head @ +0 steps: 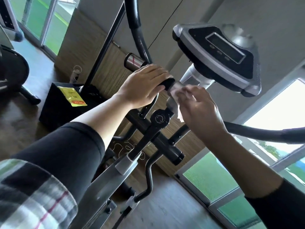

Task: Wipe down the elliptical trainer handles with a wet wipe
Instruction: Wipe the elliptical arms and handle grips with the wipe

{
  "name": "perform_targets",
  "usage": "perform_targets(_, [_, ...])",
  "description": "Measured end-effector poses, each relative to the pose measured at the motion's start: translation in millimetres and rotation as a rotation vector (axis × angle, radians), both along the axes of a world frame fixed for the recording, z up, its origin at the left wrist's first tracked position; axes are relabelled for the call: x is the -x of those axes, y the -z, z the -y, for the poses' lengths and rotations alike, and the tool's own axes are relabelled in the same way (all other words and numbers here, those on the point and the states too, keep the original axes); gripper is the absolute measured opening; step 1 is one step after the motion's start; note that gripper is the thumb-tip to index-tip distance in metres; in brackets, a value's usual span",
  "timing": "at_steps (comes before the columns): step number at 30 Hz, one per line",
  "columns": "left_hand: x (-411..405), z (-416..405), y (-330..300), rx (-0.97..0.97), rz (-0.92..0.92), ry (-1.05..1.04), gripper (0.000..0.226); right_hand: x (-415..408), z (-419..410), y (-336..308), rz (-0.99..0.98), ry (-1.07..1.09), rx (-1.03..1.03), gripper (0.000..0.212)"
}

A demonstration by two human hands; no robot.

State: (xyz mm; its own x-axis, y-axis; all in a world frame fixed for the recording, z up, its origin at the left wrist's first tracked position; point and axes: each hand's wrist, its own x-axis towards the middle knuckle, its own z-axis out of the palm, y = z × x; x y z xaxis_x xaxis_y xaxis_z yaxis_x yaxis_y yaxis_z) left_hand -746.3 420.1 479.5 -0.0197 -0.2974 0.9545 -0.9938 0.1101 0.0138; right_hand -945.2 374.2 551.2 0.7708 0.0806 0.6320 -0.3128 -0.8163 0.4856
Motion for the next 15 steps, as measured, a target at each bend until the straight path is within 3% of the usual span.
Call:
perform_targets(3, [2,-3,0,-0.009,-0.011,0.022,0.036,1,0,0,0.045,0.003,0.002,0.014])
perform_targets(11, [23,-33,-5,-0.235,-0.205,0.016,0.048,19,-22,-4,0.089,0.036,-0.168,0.02])
perform_targets(15, [51,-71,20,-0.342,-0.461,-0.036,0.056,44,-36,6,0.108,0.035,-0.293,0.024])
